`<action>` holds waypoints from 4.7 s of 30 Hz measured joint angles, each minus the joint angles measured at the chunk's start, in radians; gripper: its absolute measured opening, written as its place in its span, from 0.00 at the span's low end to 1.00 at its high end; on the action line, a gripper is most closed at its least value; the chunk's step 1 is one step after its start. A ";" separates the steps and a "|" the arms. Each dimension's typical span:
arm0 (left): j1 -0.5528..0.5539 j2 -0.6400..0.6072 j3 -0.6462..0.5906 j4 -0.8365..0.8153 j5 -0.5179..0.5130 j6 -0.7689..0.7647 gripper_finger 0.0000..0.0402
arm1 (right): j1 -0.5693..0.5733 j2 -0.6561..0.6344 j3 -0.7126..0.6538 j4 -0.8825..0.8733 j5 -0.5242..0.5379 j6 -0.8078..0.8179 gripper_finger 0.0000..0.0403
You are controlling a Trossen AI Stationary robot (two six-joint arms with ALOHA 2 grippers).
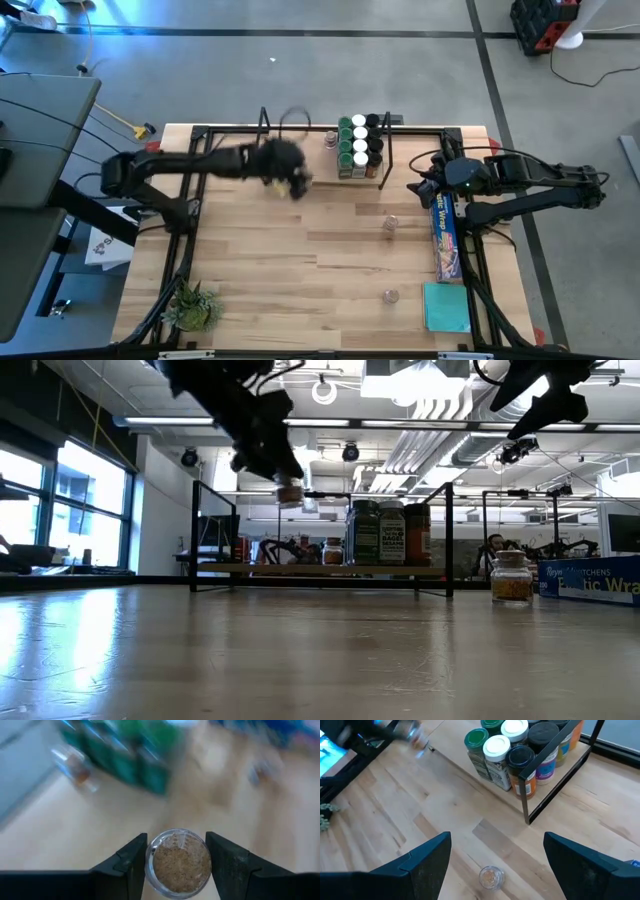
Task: Shelf spices
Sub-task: Put the brown seasoning bottle on the shelf aligned with the other brown seasoning bottle, then put the brown seasoning bottle on the shelf aligned with the other brown seasoning bottles
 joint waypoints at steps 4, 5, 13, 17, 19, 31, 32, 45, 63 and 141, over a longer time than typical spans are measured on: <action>0.135 0.109 0.109 0.049 0.091 0.046 0.42 | 0.000 0.000 0.000 0.000 0.028 -0.004 0.77; 0.154 0.147 0.145 0.046 0.110 0.070 0.42 | 0.000 0.000 0.000 0.000 0.038 -0.004 0.77; 0.239 0.435 0.397 -0.029 0.177 0.192 0.43 | 0.000 0.000 0.000 0.000 0.065 0.063 0.77; 0.251 0.503 0.459 -0.031 0.177 0.242 0.48 | 0.000 0.000 0.000 0.000 0.068 0.100 0.77; 0.256 0.517 0.466 -0.033 0.178 0.256 0.48 | 0.000 0.000 0.000 0.001 0.068 0.117 0.77; 0.271 0.521 0.468 -0.028 0.177 0.308 0.48 | 0.000 0.000 0.000 0.000 0.077 0.138 0.77; 0.271 0.522 0.468 -0.028 0.177 0.308 0.48 | 0.000 0.000 0.000 0.000 0.077 0.138 0.77; 0.285 0.562 0.467 0.009 0.177 0.327 0.49 | 0.000 0.000 0.000 0.003 0.064 0.155 0.77; 0.290 0.562 0.467 0.026 0.184 0.323 0.52 | 0.000 0.000 0.000 0.007 0.052 0.157 0.77; -0.282 -0.059 0.467 -0.836 -0.034 -0.219 0.68 | -0.073 1.158 0.276 0.794 -0.356 -0.632 0.16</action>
